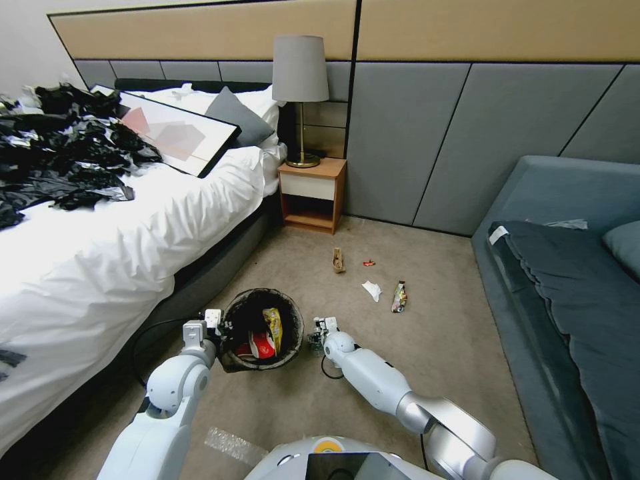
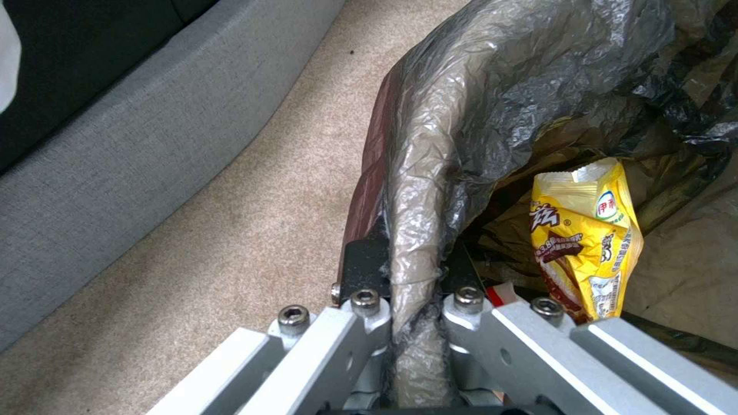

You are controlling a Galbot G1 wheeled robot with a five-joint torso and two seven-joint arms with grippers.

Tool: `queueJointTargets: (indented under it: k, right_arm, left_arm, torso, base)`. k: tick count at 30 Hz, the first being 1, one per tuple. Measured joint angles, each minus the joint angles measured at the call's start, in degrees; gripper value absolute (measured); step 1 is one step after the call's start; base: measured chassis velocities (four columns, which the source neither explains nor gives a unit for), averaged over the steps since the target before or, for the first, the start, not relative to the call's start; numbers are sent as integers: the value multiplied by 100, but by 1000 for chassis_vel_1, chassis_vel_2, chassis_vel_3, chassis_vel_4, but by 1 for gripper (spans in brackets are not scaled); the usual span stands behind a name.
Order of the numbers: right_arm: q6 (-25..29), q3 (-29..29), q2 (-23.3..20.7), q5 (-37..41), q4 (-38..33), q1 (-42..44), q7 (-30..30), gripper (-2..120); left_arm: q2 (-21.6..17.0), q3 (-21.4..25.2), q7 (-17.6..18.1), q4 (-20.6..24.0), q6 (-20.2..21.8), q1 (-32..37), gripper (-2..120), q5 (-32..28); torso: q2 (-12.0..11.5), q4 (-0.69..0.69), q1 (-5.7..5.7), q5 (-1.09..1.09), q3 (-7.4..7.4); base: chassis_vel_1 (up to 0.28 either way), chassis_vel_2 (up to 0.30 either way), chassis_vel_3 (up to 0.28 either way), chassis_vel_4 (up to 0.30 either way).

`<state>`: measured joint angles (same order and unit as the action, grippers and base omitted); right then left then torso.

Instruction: Pick up the trash bin, then pick up the garbage from the floor and place it into the trash bin.

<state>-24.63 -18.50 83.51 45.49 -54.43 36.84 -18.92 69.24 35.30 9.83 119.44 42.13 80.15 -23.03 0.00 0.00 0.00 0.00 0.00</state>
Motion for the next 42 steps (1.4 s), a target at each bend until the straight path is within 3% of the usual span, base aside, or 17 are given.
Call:
queueJointTargets:
  k: [5,17,33,38,40,42]
  right_arm:
    - [-58,-33,-62,124,-102,-37,-72,38]
    - [-72,-17,-76,177,-94,-67,-74,0]
    - [-81,-2,-139,180,-77,-81,-75,0]
    - [-94,-2,-141,180,-77,-73,-84,12]
    - [-98,-2,-159,179,-110,-62,-109,28]
    - [-98,-2,-164,178,-122,-60,-116,32]
  left_arm:
    - [14,-7,-9,-33,0,-29,0,18]
    - [15,-19,-12,-64,0,-56,0,20]
    - [32,-33,-32,-84,0,-55,0,53]
    - [32,-34,-37,-90,0,-55,0,59]
    - [31,-34,-42,-94,0,-54,0,63]
    - [29,-34,-44,-95,0,-54,0,63]
  torso:
    - [0,0,0,0,0]
    - [0,0,0,0,0]
    - [0,-1,0,0,1]
    - [0,0,0,0,1]
    - [0,1,1,1,1]
    - [0,1,1,0,1]
  base:
    - [0,0,0,0]
    - [0,0,0,0]
    - [0,0,0,0]
    - [0,0,0,0]
    - [0,0,0,0]
    - [0,0,0,0]
